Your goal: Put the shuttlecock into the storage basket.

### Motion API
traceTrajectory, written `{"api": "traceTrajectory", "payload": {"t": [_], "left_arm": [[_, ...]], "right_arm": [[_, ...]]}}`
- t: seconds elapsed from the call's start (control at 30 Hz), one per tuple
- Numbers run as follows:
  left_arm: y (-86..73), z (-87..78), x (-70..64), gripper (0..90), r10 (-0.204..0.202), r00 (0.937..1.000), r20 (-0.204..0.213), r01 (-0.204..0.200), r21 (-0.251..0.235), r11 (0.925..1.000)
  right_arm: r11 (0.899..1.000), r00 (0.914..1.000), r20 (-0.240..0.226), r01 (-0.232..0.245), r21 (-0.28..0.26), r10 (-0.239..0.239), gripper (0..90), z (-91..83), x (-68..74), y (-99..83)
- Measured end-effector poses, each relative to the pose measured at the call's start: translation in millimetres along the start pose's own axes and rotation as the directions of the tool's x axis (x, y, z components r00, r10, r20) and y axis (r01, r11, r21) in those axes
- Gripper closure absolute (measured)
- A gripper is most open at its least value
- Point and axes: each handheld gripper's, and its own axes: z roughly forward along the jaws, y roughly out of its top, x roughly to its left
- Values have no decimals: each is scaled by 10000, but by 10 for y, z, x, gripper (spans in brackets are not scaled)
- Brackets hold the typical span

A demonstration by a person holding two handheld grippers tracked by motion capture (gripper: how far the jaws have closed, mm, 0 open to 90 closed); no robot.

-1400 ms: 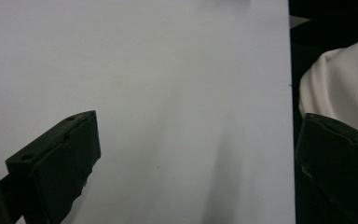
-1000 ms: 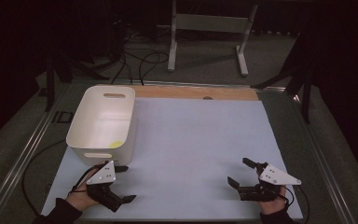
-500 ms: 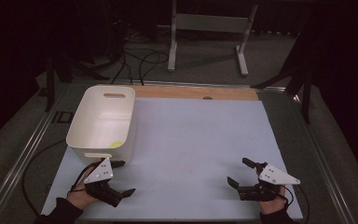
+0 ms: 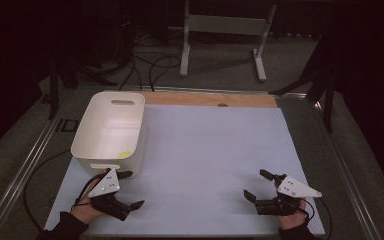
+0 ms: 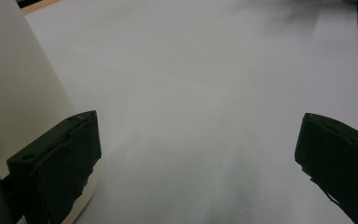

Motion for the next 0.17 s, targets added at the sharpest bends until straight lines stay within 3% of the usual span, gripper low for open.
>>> {"api": "traceTrajectory", "payload": {"t": [0.17], "left_arm": [[6,-3,-3,6,-1,10000,-10,1,5,10000]], "right_arm": [[10000,10000,3,12,6,-12,94,1,1,-1]]}}
